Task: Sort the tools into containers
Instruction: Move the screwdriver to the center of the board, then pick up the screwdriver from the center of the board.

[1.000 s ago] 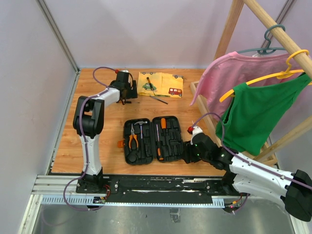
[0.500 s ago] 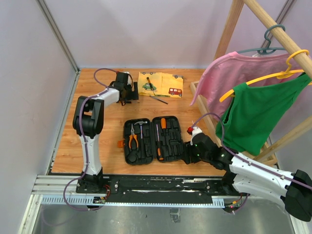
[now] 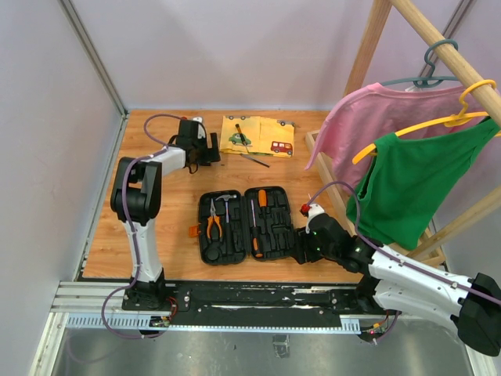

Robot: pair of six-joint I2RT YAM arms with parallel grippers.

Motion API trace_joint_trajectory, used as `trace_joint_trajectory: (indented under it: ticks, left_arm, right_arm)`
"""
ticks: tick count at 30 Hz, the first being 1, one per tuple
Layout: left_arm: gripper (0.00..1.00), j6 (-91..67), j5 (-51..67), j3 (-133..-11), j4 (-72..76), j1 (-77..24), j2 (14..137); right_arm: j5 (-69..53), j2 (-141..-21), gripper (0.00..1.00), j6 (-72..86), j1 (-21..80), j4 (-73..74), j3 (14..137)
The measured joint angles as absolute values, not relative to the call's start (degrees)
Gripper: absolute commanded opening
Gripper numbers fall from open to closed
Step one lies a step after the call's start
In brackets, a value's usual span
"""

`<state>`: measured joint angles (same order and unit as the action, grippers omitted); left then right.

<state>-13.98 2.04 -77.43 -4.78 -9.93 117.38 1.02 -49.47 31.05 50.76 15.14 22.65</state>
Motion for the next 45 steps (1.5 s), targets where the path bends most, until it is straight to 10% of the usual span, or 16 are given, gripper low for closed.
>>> trace_joint_trajectory:
  ticks: [28, 45]
  left_arm:
    - [0.86, -14.3, 0.9, -58.1, 0.1, -11.6, 104.1]
    - [0.3, -15.0, -8.4, -58.3, -3.1, -15.2, 104.2]
  right_arm:
    - [-0.1, -49.7, 0.53, 32.0, 50.7, 15.3, 22.7]
    - [-1.1, -49.5, 0.53, 32.6, 50.5, 15.3, 22.7]
